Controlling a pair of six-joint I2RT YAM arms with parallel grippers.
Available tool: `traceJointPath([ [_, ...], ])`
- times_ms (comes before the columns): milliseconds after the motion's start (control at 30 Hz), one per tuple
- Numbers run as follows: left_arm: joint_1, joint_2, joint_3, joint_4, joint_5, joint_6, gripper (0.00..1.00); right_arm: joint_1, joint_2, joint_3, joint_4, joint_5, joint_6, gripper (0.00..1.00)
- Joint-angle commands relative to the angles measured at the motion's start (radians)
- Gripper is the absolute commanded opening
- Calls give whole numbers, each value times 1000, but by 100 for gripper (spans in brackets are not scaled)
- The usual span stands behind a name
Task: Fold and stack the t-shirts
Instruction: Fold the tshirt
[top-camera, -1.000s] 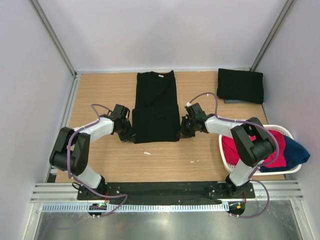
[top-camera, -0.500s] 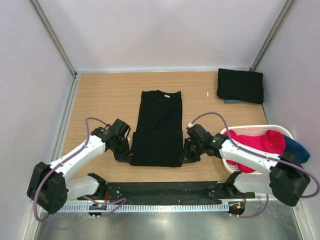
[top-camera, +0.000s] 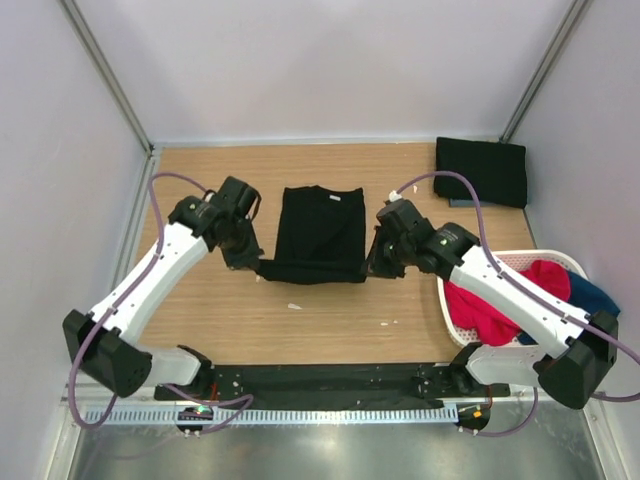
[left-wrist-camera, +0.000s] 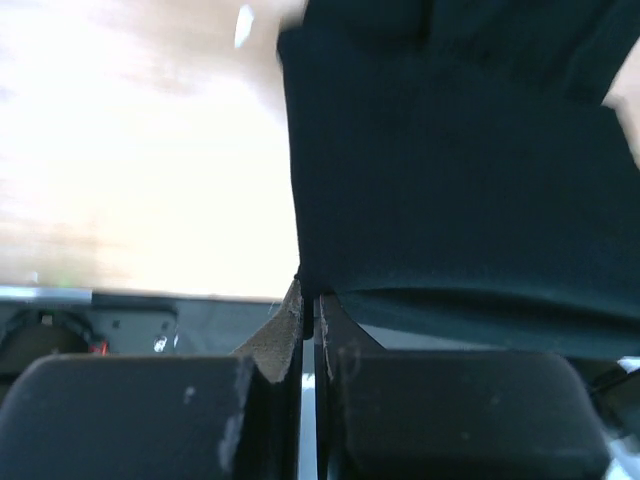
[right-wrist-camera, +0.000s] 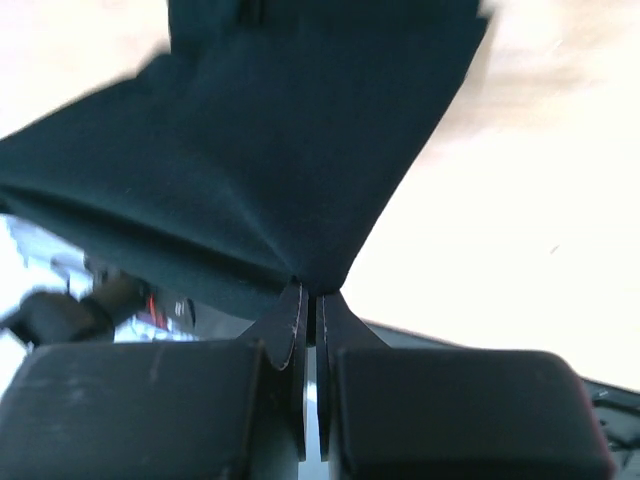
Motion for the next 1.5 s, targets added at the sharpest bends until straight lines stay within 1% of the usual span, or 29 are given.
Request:
traceJointPath([
  [0, 51, 71, 142, -15, -82, 101, 0, -69, 30, 102, -85, 136, -66, 1],
  [67, 71, 134, 227, 11, -96, 132, 0, -133, 58, 141, -48, 132, -94, 1],
  [167, 101, 191, 313, 41, -93, 170, 0, -204, 93, 172, -2, 98, -153, 1],
  [267, 124, 249, 344, 89, -90, 193, 0, -270, 138, 185, 74, 81, -207, 1],
  [367, 143, 321, 386, 138, -84, 213, 0, -321, 217, 218, 127, 43, -241, 1],
  [400, 143, 337, 392, 150, -84, 218, 0, -327, 217, 226, 139, 43, -249, 1],
  [500, 161, 383, 410, 196, -79, 232, 0, -355, 288, 269, 174, 44, -290, 1],
  [633, 183, 481, 456, 270, -75, 249, 0, -393, 397, 323, 228, 44, -338, 1],
  [700, 195, 530, 493, 304, -70, 261, 0, -411, 472, 366, 256, -4, -345, 1],
  [767, 204, 608, 553, 331, -61, 269, 0, -431, 545, 425, 268, -14, -350, 1],
  [933, 224, 765, 692, 337, -58, 279, 0, -462, 703, 562, 274, -46, -370, 1],
  [967, 227, 809, 724, 344, -44, 282, 0, -470, 736, 614, 273, -48, -374, 1],
  [1033, 238, 850, 751, 369, -18, 293, 0, -477, 818, 668, 271, -60, -377, 2],
  [1067, 241, 875, 763, 380, -12, 290, 0, -482, 845, 721, 265, -66, -377, 4],
  [1100, 243, 919, 790, 394, -9, 289, 2, -490, 900, 746, 263, -64, -377, 8],
  [1133, 247, 952, 814, 409, -6, 287, 5, -493, 921, 767, 262, -61, -377, 19],
  [1167, 249, 982, 852, 406, 0, 287, 8, -497, 943, 809, 265, -61, -377, 27],
  [1200, 253, 1010, 890, 403, 5, 289, 25, -508, 969, 827, 268, -75, -377, 37],
  [1233, 258, 1074, 980, 390, 20, 290, 39, -513, 1006, 849, 273, -78, -374, 47],
  [1267, 264, 1100, 1023, 380, 29, 296, 51, -516, 1026, 890, 277, -80, -370, 48],
  [1300, 269, 1145, 1066, 368, 60, 299, 70, -531, 1040, 915, 273, -99, -364, 51],
  [1333, 272, 1156, 1155, 336, 60, 305, 76, -536, 1056, 939, 264, -112, -356, 53],
  [1367, 282, 1160, 1183, 322, 57, 322, 90, -540, 1057, 974, 253, -120, -351, 55],
  [1400, 285, 1153, 1199, 314, 56, 330, 99, -545, 1054, 988, 248, -130, -357, 57],
  [1433, 292, 1112, 1188, 304, 56, 336, 100, -547, 1032, 999, 234, -141, -370, 62],
  [1467, 299, 1081, 1162, 301, 54, 342, 100, -545, 1021, 1016, 227, -153, -393, 64],
])
